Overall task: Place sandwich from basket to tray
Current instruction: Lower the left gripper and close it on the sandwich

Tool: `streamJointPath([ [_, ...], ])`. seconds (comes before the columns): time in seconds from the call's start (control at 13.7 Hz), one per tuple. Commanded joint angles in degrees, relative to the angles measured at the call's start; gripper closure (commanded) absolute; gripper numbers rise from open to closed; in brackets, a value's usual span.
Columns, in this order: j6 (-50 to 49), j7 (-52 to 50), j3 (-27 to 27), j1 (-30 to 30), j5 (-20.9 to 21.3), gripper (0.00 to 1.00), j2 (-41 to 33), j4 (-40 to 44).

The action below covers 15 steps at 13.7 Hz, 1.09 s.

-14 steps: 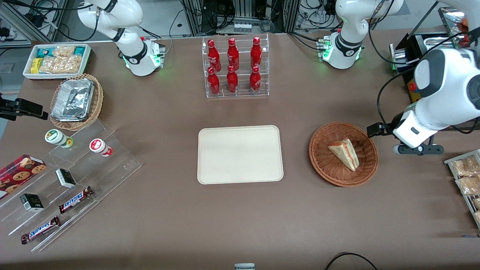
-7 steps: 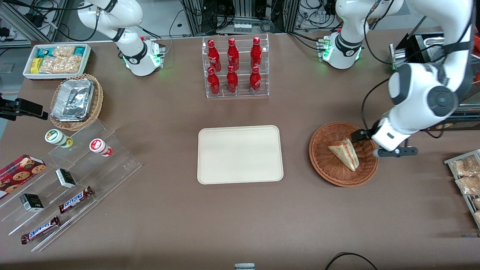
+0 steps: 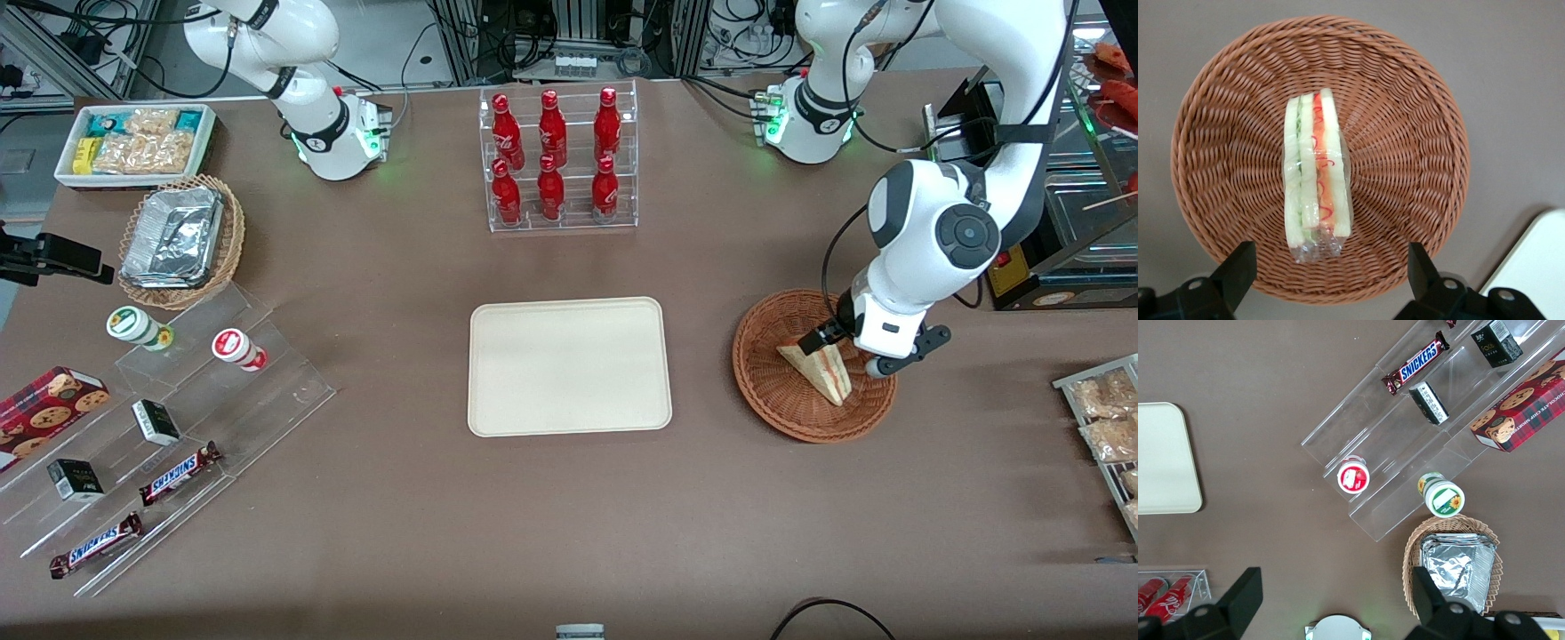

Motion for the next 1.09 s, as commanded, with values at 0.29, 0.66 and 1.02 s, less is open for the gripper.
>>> streamJointPath([
  [0.29,2.8,-10.9,-0.2,0.0,3.7,0.0,-1.8,-2.5],
  [0.66,9.1,-11.9,-0.2,-0.1,4.5,0.0,-0.4,-5.1],
  [1.02,14.8,-12.8,-0.1,-0.1,4.6,0.0,3.7,-6.8],
])
